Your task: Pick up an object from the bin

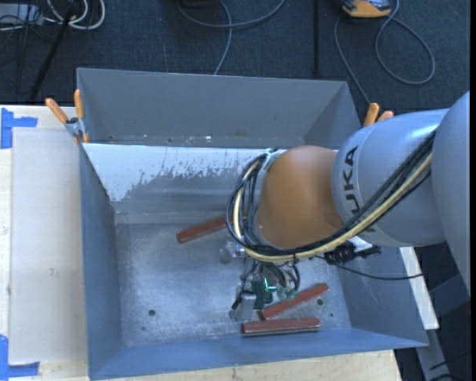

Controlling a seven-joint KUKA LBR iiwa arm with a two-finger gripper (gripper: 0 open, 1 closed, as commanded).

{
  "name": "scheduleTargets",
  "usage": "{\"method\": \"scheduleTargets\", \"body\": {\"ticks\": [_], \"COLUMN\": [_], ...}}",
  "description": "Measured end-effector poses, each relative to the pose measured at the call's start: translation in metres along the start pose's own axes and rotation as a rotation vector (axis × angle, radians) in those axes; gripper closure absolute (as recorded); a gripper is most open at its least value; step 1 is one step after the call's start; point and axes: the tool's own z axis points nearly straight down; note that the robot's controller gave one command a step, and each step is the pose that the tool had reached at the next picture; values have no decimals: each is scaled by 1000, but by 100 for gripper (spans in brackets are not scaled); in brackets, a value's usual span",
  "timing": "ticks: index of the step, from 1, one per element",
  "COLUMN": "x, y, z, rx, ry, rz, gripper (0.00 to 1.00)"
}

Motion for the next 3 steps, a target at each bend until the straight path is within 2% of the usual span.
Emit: {"method": "scheduleTargets", "body": {"ticks": [1,2,3], "x": [-3,-20,-34], "y": [38,-49,-109], "z": [-12,-5,61], "rx": [0,4,1], "ry": [-10,-9,-9], "rz": [-156,-336,-403], "gripper": [0,0,0]}}
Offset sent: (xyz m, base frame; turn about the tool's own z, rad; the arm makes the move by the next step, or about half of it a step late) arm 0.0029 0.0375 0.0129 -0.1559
